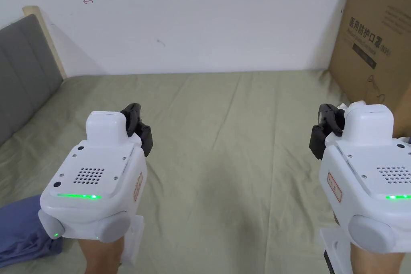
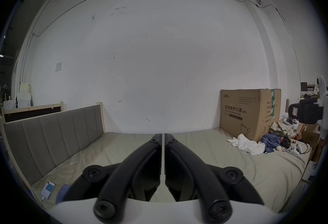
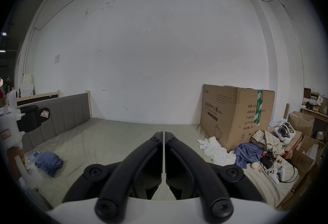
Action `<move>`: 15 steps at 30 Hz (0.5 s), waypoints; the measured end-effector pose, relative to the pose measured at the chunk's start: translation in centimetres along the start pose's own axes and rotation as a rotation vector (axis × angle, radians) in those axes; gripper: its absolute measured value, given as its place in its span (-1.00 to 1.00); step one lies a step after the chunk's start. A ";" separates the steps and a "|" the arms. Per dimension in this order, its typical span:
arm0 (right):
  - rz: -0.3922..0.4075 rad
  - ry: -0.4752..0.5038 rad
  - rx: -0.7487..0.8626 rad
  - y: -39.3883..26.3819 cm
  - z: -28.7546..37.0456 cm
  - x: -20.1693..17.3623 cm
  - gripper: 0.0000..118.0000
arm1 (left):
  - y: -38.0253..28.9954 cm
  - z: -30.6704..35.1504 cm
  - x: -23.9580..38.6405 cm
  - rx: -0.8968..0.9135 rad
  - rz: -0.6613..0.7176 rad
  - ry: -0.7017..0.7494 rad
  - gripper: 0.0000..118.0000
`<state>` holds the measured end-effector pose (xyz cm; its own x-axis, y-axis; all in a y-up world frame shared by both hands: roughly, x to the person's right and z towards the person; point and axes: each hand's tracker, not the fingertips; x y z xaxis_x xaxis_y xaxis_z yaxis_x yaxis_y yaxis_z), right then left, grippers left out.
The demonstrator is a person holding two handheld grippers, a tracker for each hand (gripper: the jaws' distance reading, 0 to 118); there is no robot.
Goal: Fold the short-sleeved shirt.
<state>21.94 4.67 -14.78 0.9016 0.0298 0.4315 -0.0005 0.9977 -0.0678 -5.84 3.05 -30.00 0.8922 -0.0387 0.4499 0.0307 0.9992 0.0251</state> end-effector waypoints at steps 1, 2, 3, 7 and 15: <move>0.002 -0.002 0.002 0.0 0.0 0.0 -0.93 | 0.0 0.0 0.0 0.000 0.005 -0.006 -0.90; 0.003 -0.003 0.001 0.0 0.0 0.0 -0.93 | 0.0 0.0 -0.1 0.000 0.004 -0.004 -0.90; 0.001 -0.001 0.001 0.0 0.0 0.0 -0.93 | 0.0 0.0 0.0 0.000 -0.001 0.002 -0.90; 0.003 0.000 0.000 0.0 0.1 0.0 -0.93 | 0.1 0.0 -0.2 0.002 0.006 0.002 -0.90; 0.010 0.007 0.003 0.2 0.2 -0.3 -0.93 | 0.0 0.1 -0.4 0.001 0.001 0.006 -0.90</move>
<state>21.63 4.85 -14.75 0.9044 0.0394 0.4249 -0.0108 0.9975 -0.0696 -6.19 3.06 -30.11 0.8949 -0.0377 0.4446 0.0296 0.9992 0.0252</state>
